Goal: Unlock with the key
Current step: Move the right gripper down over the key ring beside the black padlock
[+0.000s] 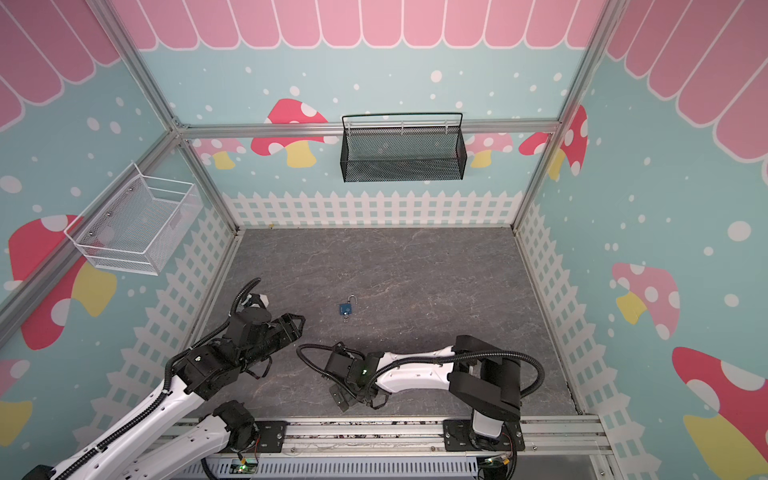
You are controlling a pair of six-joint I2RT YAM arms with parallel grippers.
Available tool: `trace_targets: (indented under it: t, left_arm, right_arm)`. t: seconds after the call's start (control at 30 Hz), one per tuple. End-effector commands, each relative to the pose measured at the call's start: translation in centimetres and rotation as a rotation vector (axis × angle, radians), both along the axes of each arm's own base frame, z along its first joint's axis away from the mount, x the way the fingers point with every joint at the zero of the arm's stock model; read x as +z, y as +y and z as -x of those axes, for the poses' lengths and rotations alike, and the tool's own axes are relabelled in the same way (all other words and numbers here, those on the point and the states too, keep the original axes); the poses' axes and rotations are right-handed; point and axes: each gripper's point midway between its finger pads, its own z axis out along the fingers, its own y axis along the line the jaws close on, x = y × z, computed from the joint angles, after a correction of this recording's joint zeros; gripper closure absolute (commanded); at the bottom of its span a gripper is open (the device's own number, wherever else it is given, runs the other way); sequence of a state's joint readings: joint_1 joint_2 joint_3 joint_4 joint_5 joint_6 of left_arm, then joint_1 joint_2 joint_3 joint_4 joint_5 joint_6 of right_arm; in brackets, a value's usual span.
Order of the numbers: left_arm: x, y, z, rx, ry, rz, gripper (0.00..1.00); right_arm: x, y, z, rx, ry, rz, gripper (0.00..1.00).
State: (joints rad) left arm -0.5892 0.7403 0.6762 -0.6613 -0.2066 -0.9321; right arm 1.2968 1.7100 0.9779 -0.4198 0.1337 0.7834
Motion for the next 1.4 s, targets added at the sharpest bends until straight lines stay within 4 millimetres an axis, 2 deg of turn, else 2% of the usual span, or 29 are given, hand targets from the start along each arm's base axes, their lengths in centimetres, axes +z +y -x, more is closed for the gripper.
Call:
trace_targets:
  t: [0.0,0.1,0.3,0.6,0.77,0.9,1.17,1.37]
  left_arm:
    - [-0.8,1.1,0.2,0.05,0.018,-0.017,0.28]
    - [-0.9,1.0,0.2,0.048,0.019,-0.016,0.28]
    - [-1.2,0.6,0.1,0.029,0.036,-0.018,0.29]
    - [-1.4,0.0,-0.2,0.018,0.042,0.002,0.29]
    - [-1.2,0.0,-0.2,0.023,0.035,0.007,0.29]
    - [-1.0,0.2,-0.1,0.034,0.025,0.018,0.3]
    - [-0.7,0.9,0.6,0.055,0.015,0.036,0.3]
    - [-0.7,1.2,0.9,0.062,0.012,0.033,0.3]
  right_arm:
    - [-0.5,-0.6,-0.2,-0.018,-0.013,0.047,0.0]
    - [-0.6,-1.0,-0.2,0.001,-0.026,0.054,0.01]
    - [-1.0,-3.7,-0.6,-0.014,-0.035,0.103,0.01]
    - [1.1,-6.9,-2.5,-0.044,-0.074,0.042,0.06]
    - [3.7,-5.3,-1.9,0.098,-0.111,-0.069,0.12]
    - [4.6,-4.6,-1.6,0.19,-0.147,-0.123,0.17]
    - [4.4,-2.1,-0.3,0.346,-0.109,-0.175,0.25]
    - [3.3,-0.9,-0.2,0.42,-0.106,-0.166,0.27]
